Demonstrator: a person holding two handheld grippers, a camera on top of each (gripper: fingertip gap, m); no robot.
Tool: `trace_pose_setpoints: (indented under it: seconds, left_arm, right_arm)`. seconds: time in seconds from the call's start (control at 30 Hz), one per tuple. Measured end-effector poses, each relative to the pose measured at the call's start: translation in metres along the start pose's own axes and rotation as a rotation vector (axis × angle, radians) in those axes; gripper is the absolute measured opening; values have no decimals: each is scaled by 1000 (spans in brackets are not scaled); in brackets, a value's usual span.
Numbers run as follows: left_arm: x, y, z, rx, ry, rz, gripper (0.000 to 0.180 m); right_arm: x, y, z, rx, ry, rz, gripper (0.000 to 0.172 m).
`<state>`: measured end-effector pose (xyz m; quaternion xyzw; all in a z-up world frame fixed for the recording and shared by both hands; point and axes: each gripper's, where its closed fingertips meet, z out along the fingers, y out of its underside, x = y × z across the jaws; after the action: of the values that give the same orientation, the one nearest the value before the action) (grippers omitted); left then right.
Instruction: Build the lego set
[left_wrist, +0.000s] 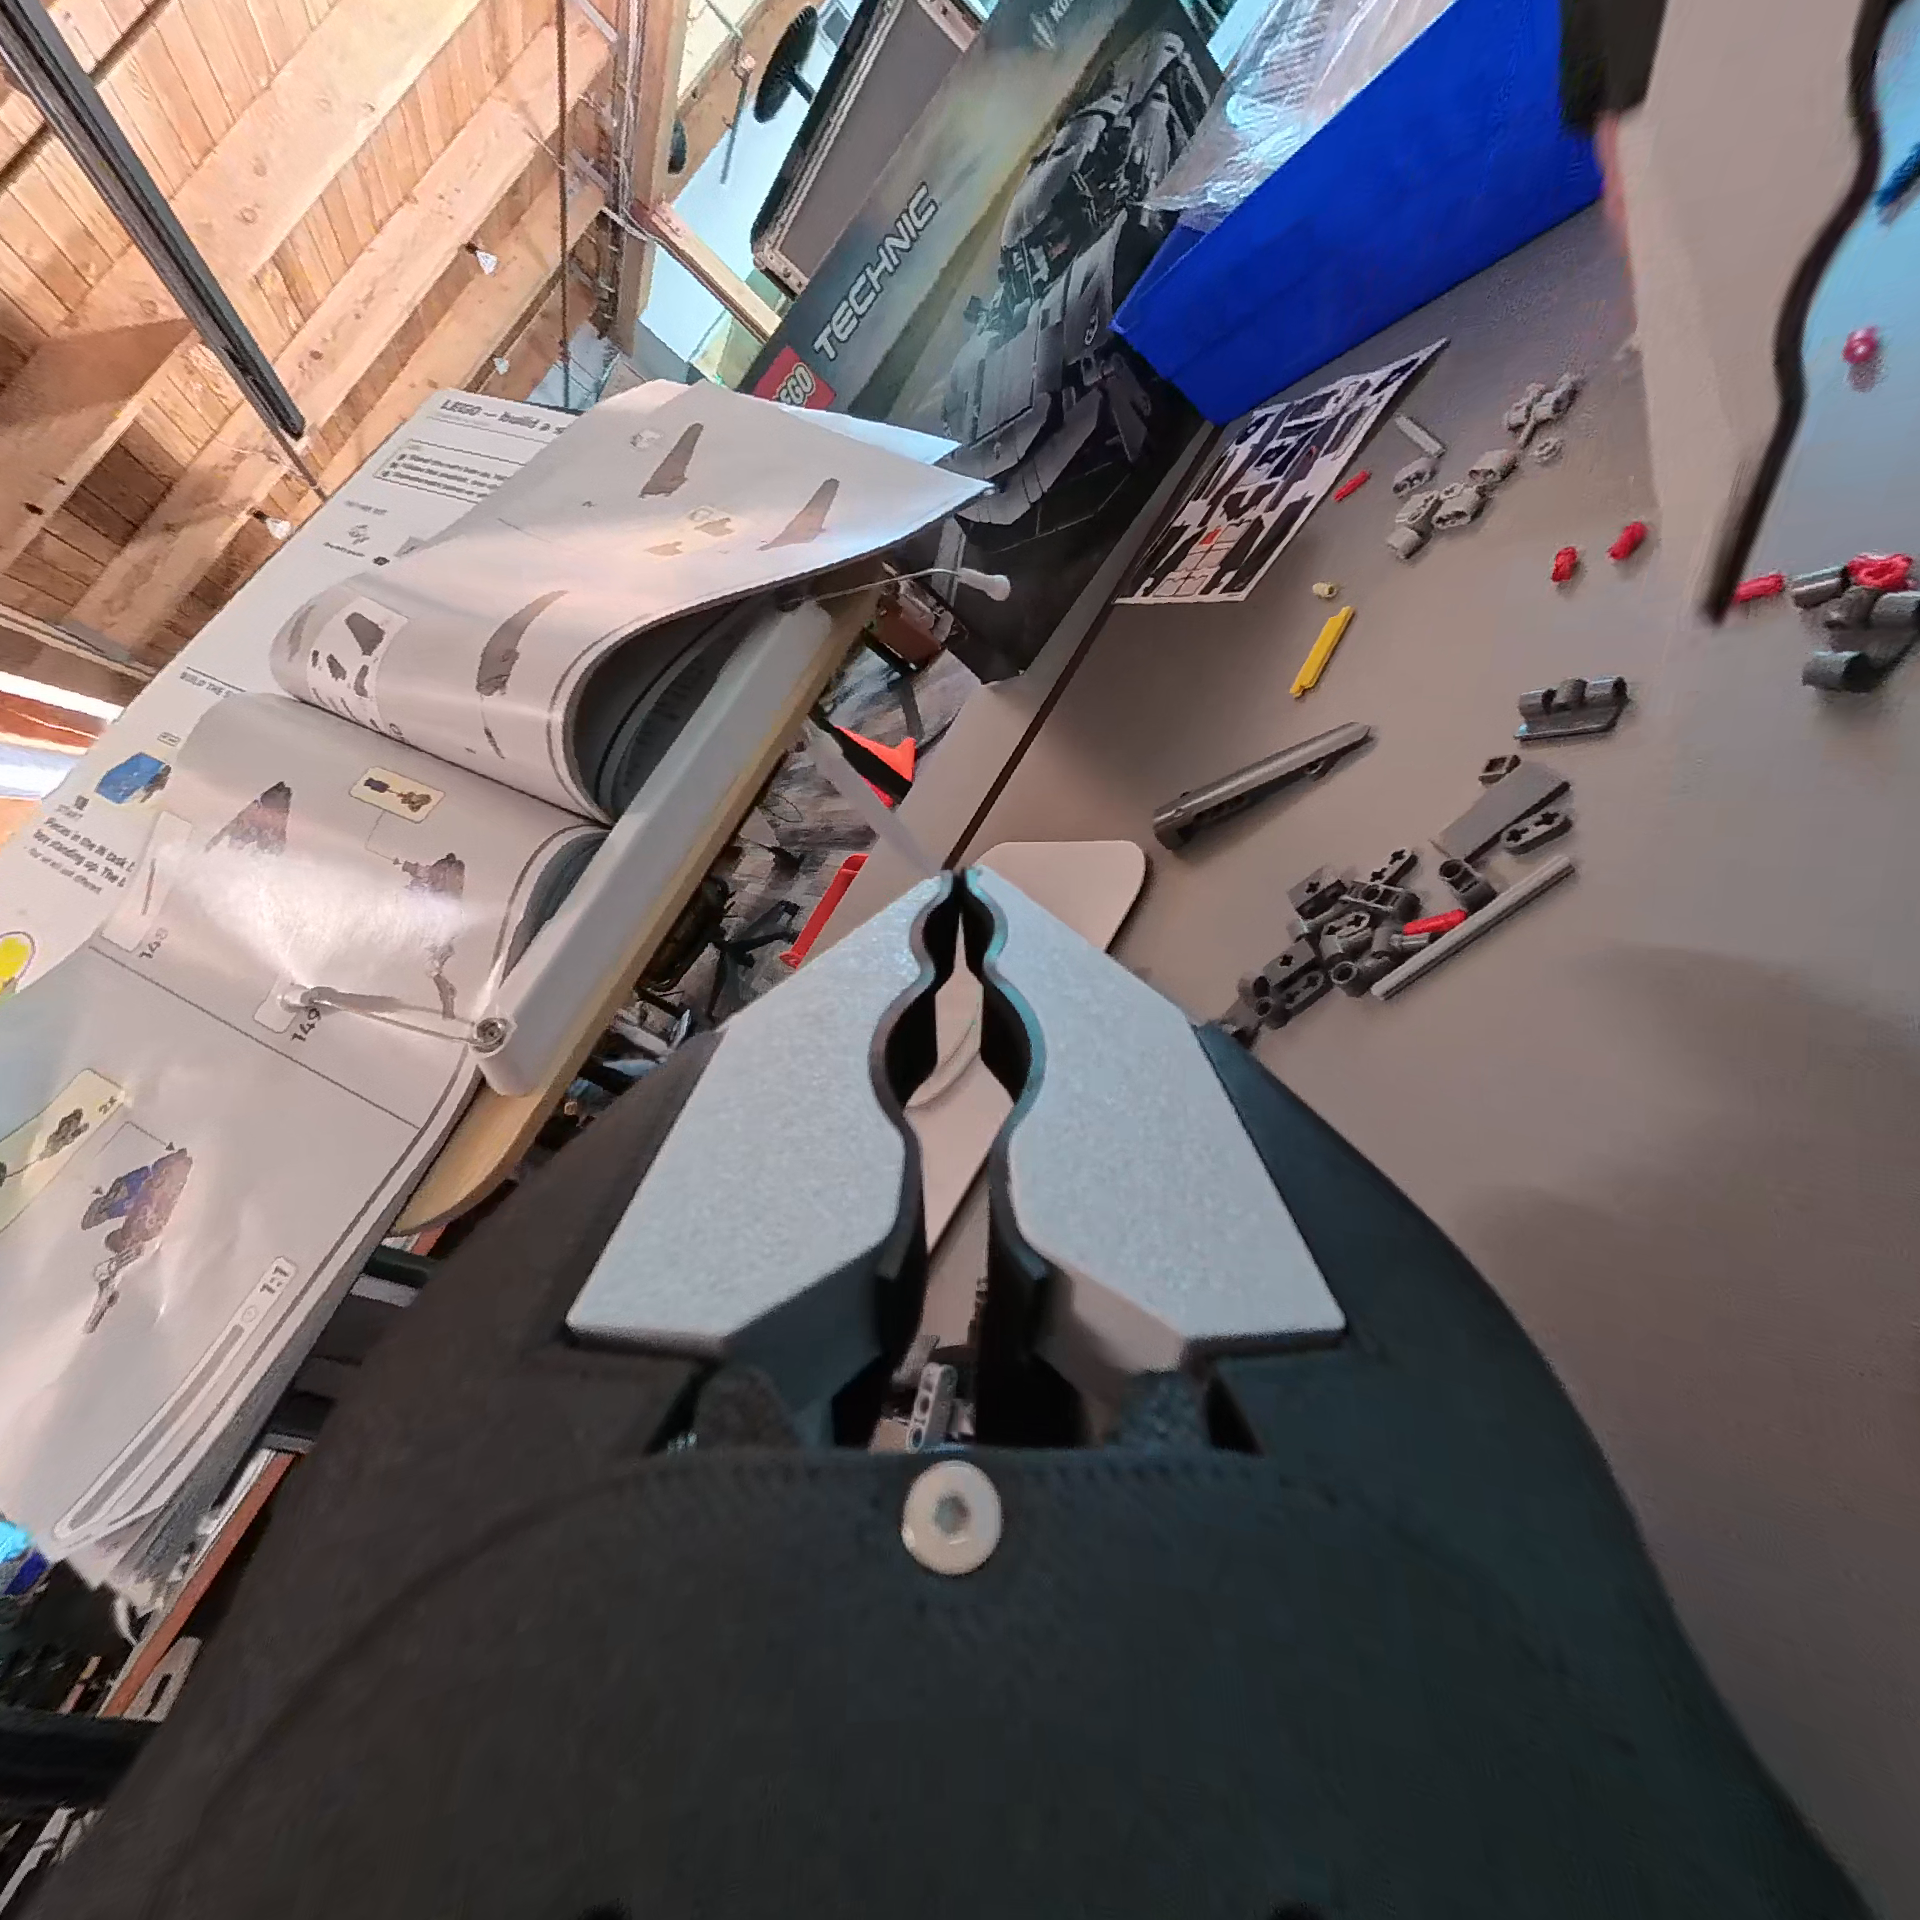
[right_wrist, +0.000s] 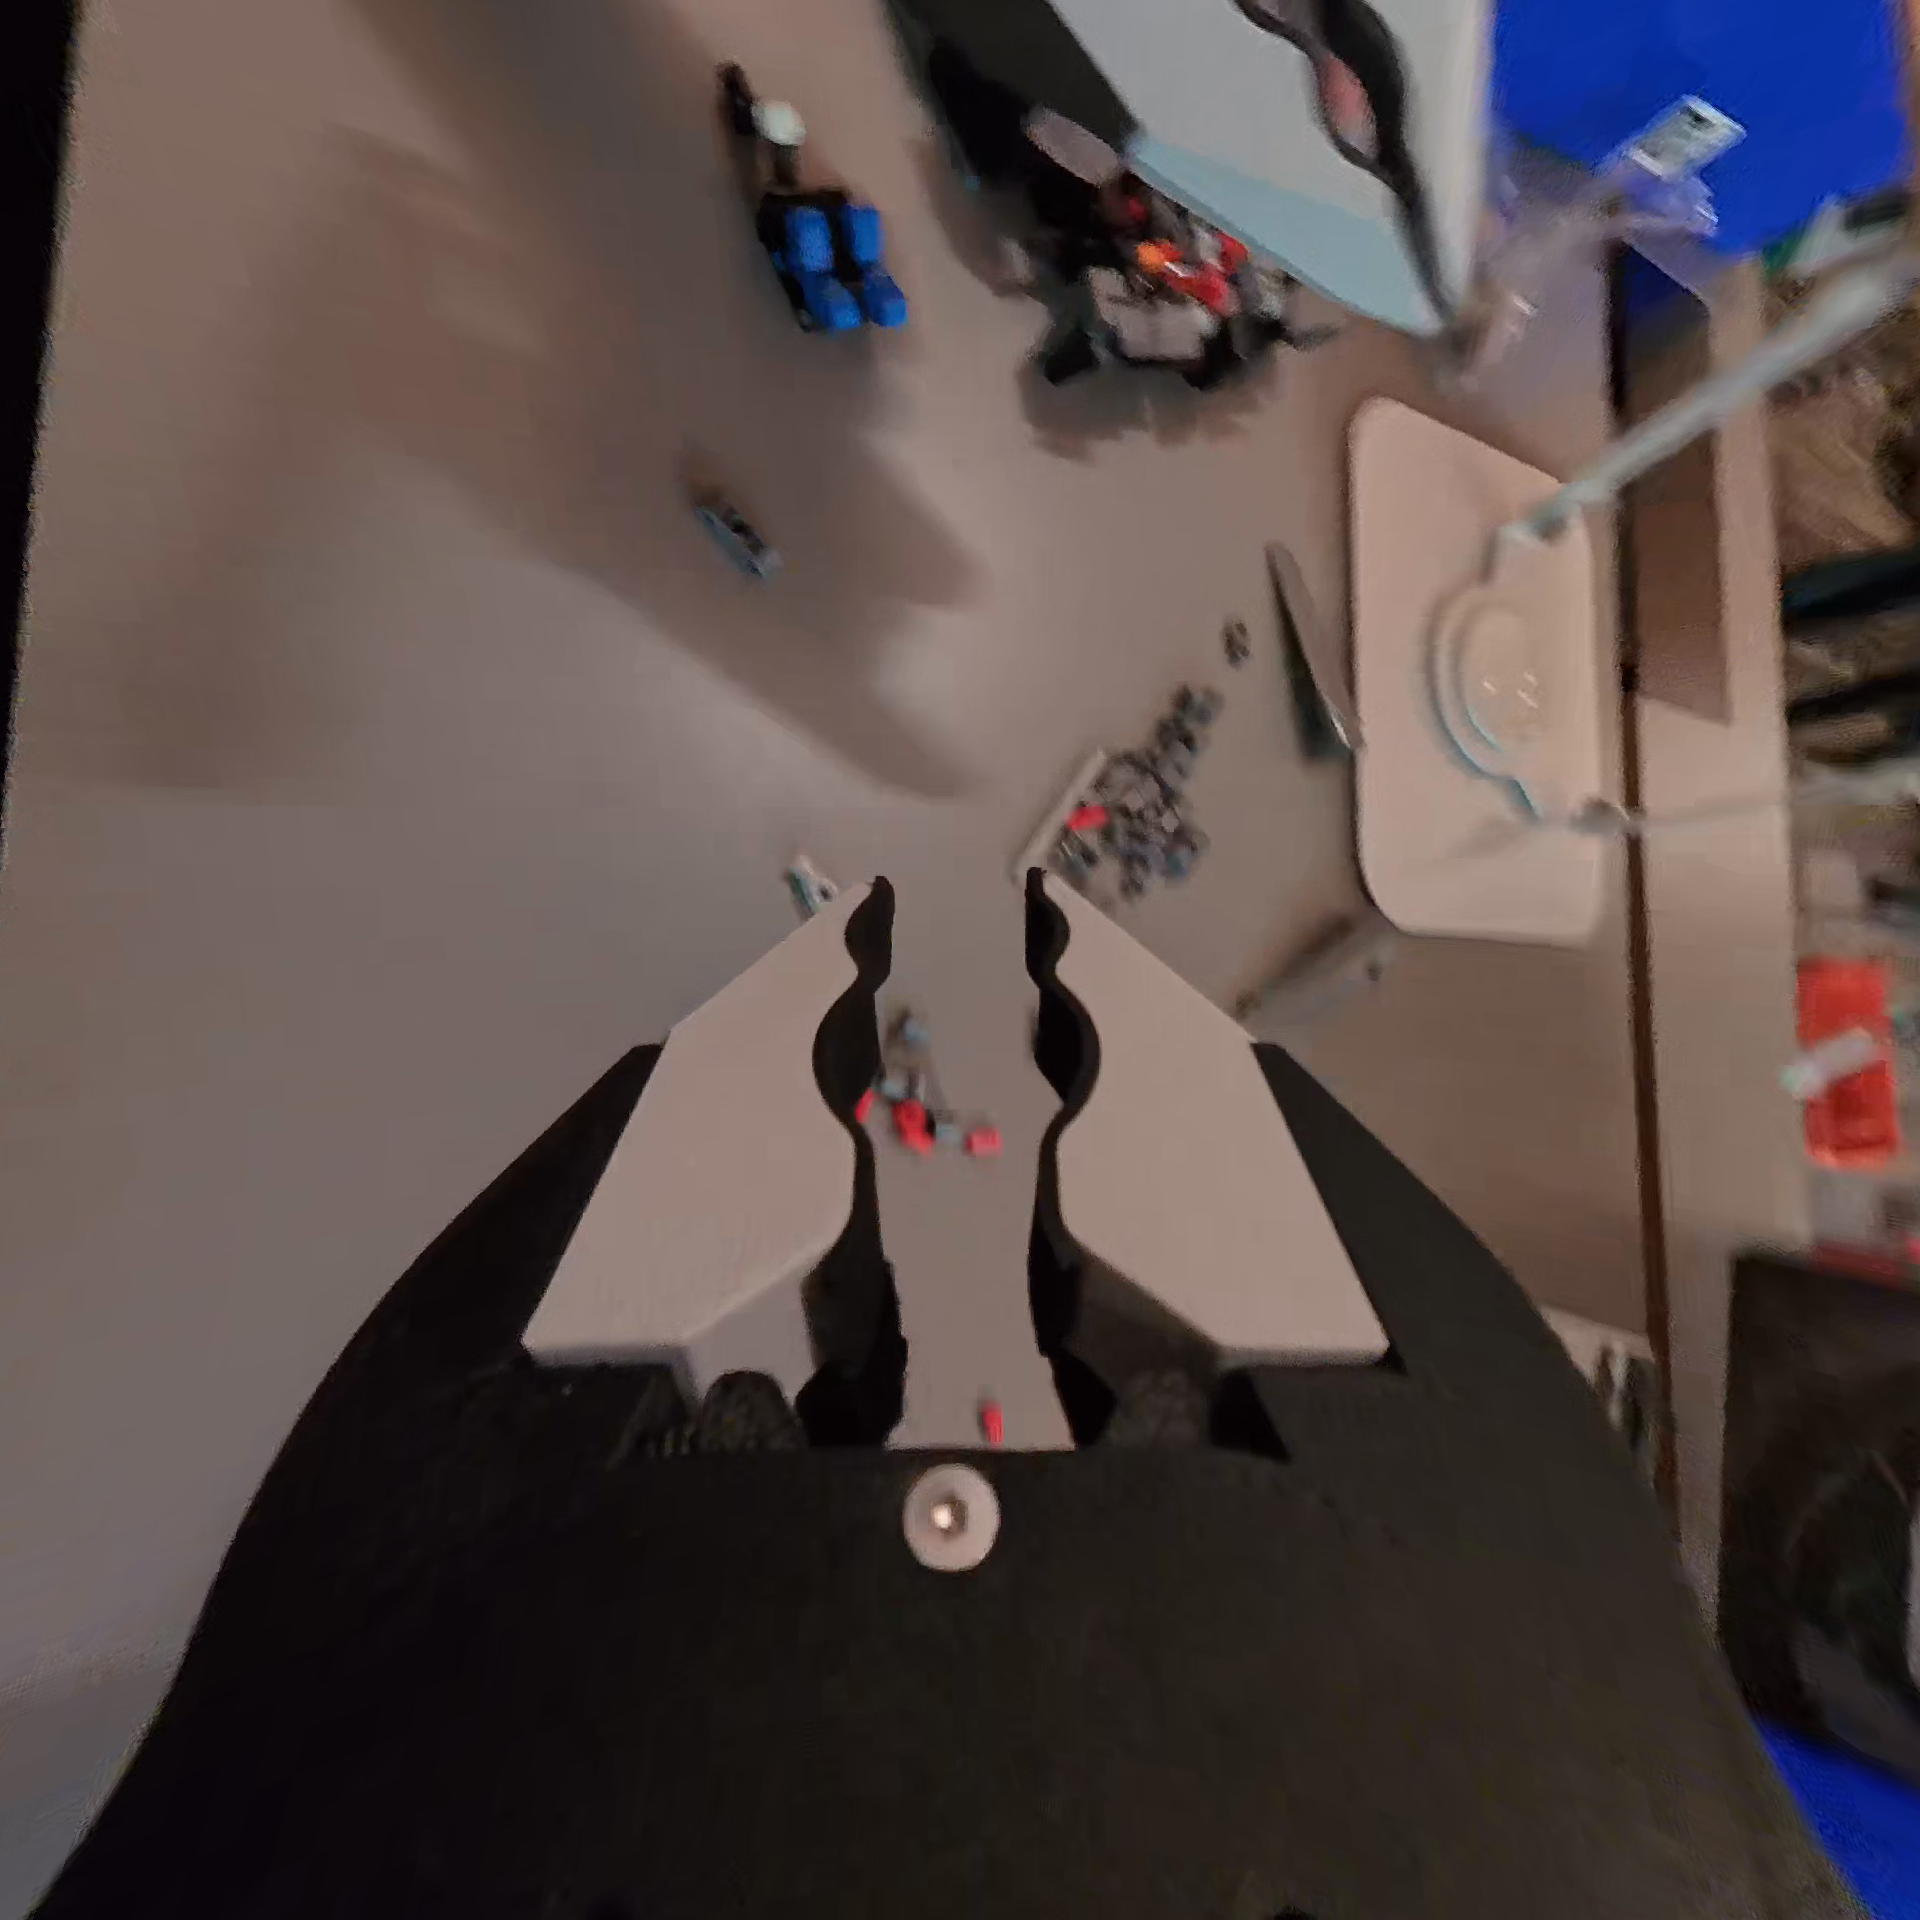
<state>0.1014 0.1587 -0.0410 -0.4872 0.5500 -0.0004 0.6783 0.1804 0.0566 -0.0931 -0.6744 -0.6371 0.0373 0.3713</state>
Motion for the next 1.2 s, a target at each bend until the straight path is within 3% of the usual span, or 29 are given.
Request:
trace_pose_setpoints:
  seconds: [0.27, 0.5, 0.77, 1.2]
  left_arm:
    - [9, -2, 1, 2, 18, 16, 0]
    - [18, 5, 6, -24, 37, 35, 0]
    - [30, 7, 12, -33, 74, 45, 0]
    - [32, 12, 15, -48, 74, 61, 0]
  right_arm:
    - [39, 104, -90, -146, 294, 299, 17]
    - [33, 193, -116, -330, 289, 456, 18]
    - [1, 235, -129, -375, 223, 577, 18]
    - [-9, 277, -104, -438, 191, 637, 13]
